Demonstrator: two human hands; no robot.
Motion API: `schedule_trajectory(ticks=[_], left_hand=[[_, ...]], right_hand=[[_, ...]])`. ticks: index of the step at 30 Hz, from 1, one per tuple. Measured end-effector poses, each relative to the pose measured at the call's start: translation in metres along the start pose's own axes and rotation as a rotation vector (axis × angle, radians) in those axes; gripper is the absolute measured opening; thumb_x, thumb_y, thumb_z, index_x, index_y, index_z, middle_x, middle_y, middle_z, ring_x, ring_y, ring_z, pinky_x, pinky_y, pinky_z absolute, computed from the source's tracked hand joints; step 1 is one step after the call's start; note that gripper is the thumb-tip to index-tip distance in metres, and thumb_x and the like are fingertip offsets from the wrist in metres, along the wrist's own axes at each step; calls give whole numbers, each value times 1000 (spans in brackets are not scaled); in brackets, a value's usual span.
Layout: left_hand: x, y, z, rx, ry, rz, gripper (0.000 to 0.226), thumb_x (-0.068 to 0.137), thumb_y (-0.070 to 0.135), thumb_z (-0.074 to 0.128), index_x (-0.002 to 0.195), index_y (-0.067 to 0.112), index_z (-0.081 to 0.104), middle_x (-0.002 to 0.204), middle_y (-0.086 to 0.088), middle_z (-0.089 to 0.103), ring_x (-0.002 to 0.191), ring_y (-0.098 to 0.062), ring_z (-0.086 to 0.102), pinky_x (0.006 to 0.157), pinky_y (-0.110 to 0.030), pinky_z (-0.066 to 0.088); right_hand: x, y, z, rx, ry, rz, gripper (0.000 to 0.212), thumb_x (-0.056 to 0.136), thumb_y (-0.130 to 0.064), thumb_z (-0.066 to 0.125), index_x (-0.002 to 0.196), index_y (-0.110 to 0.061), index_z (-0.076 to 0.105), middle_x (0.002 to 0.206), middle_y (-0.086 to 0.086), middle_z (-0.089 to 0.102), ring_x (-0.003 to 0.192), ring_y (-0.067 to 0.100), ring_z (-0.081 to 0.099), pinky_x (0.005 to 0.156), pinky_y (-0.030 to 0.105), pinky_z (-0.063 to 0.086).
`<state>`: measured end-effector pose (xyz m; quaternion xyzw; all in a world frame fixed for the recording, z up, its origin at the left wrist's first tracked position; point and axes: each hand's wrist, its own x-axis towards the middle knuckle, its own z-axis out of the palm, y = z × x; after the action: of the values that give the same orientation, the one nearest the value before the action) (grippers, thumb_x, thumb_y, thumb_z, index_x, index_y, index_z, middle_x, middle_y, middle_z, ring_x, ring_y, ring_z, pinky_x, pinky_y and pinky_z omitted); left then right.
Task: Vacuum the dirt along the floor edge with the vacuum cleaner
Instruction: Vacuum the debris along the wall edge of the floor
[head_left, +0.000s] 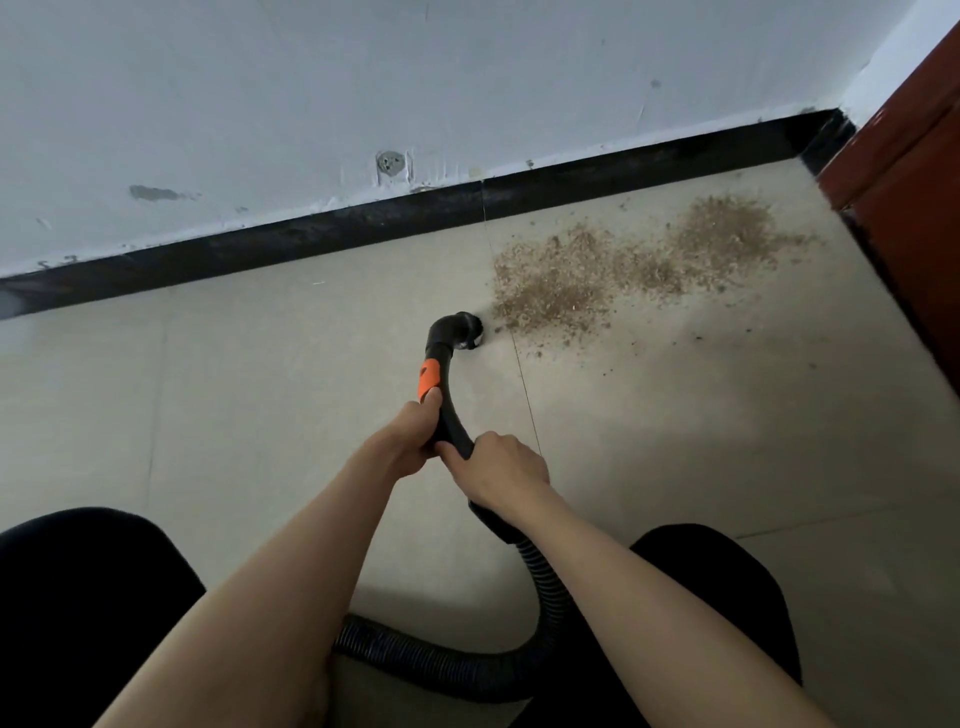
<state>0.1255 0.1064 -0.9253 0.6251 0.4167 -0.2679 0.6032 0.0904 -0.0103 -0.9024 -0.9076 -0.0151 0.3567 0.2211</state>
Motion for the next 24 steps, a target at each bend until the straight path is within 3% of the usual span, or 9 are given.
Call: schedule_trajectory(ticks=[2,6,9,12,17,20,24], left_hand=[[7,3,6,-7,-30,4,37,104,33,32,119,0,41,92,-7,51,85,-20,53,65,-27,44],[25,13,23,8,-77,50,33,104,33,30,111,3,41,90,-6,51,83,-20,53,74,-31,45],[36,21,32,59,-105,87,33,104,32,28,96,4,43,89,-7,52,77,-18,53,62,-27,46],[38,22,36,68,-143,91,33,104,32,27,92,6,43,87,-7,52,75,-17,53,58,-26,45],[36,23,27,20,-200,78,31,105,30,27,109,2,37,89,-7,51,86,-22,54,75,-34,46],[36,26,13,-7,-239,38,30,104,30,29,112,2,38,91,-8,52,82,-21,55,74,-34,47],[41,36,-7,-110,-293,9,33,105,29,31,119,0,39,91,-9,53,91,-25,55,83,-35,46]], right_hand=[[8,3,-4,-40,16,9,57,95,-65,34,101,-13,57,105,8,65,94,29,62,68,33,39],[25,17,-16,-40,33,46,57,94,-68,34,91,-14,52,88,3,58,81,27,56,66,33,40],[33,28,-20,14,53,70,58,93,-69,34,84,-15,53,79,1,57,77,26,57,64,33,41],[33,31,-21,-16,77,80,58,93,-69,34,86,-15,55,85,4,61,79,27,58,65,33,41],[31,20,-23,-40,76,86,56,93,-68,36,82,-16,52,74,-1,54,71,23,55,57,31,37],[29,8,-23,-50,59,99,54,93,-68,36,75,-18,48,73,-1,54,68,20,55,58,30,40],[34,-16,-29,-92,39,112,55,93,-68,36,84,-16,54,76,-1,57,75,22,59,63,31,42]])
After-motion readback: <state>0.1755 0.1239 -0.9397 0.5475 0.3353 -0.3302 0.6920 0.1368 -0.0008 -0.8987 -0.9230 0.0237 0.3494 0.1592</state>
